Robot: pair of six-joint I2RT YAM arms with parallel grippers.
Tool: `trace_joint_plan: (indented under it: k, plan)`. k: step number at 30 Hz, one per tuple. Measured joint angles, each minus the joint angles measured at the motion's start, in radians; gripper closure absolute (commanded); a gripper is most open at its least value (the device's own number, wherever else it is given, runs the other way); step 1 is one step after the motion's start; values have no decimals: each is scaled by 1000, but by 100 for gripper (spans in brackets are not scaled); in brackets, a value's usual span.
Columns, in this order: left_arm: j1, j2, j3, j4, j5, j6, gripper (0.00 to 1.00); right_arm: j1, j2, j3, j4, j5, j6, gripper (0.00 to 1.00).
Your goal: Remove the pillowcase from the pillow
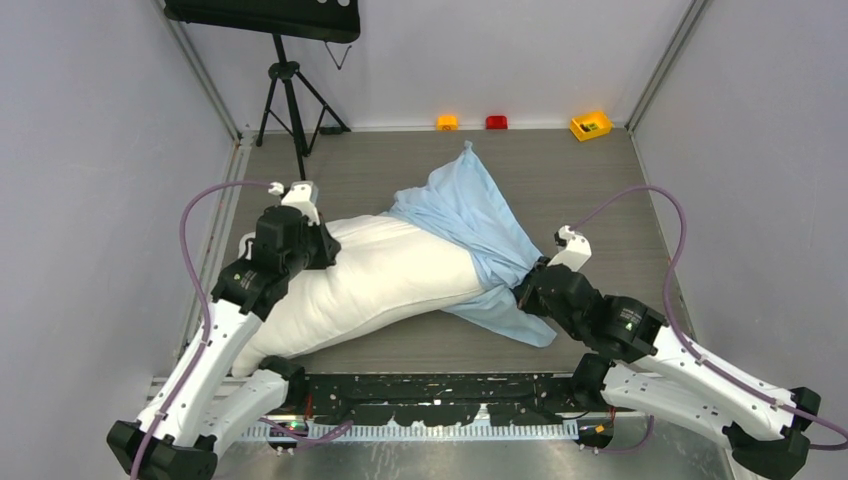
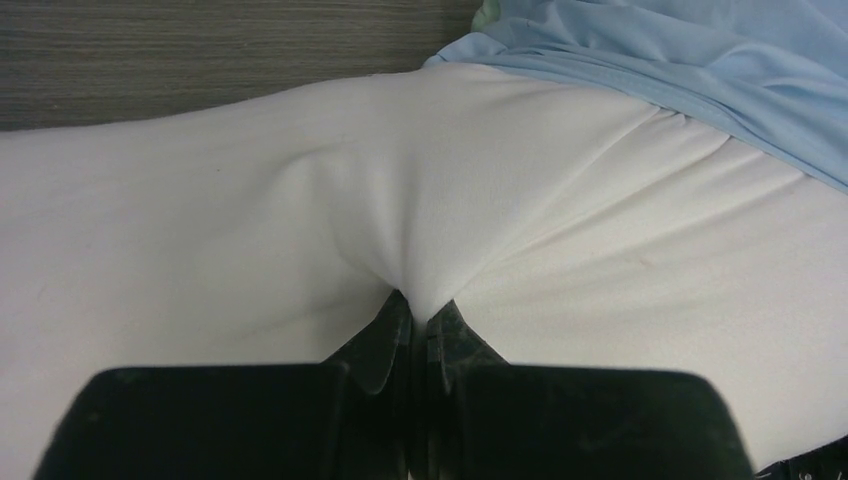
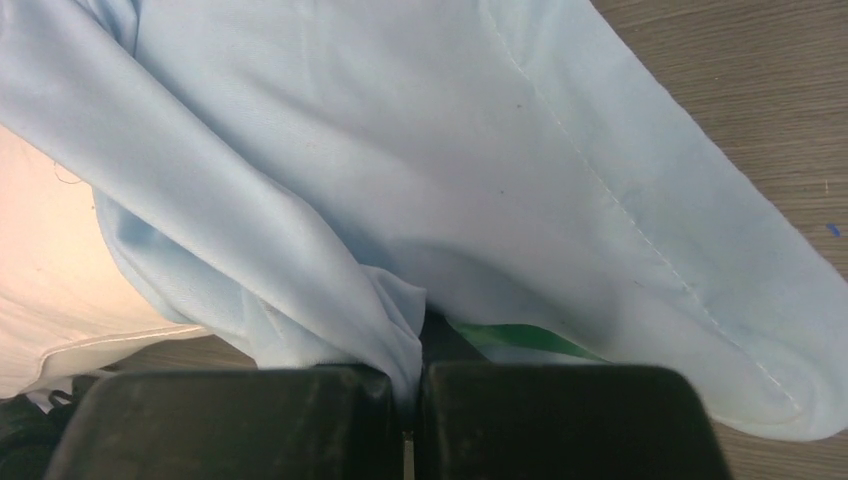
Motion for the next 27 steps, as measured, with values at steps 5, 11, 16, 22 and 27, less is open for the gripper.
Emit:
trace_joint_plan:
  k: [5,11,16,22,27]
  plan:
    - [1,-38,-23,4,-1,6,100,-17,44,16,11,-45,-87,88]
    - [29,-69,-46,4,-23,30,100,-39,133,73,-26,-85,-194,26]
    - [45,-69,-50,-1,-25,46,100,-45,115,126,-55,-105,-264,20]
    - [46,-62,-51,-1,0,60,100,-45,64,198,-60,-112,-312,20]
    - [46,-55,-50,-7,9,60,100,-45,137,278,-52,-86,-343,20]
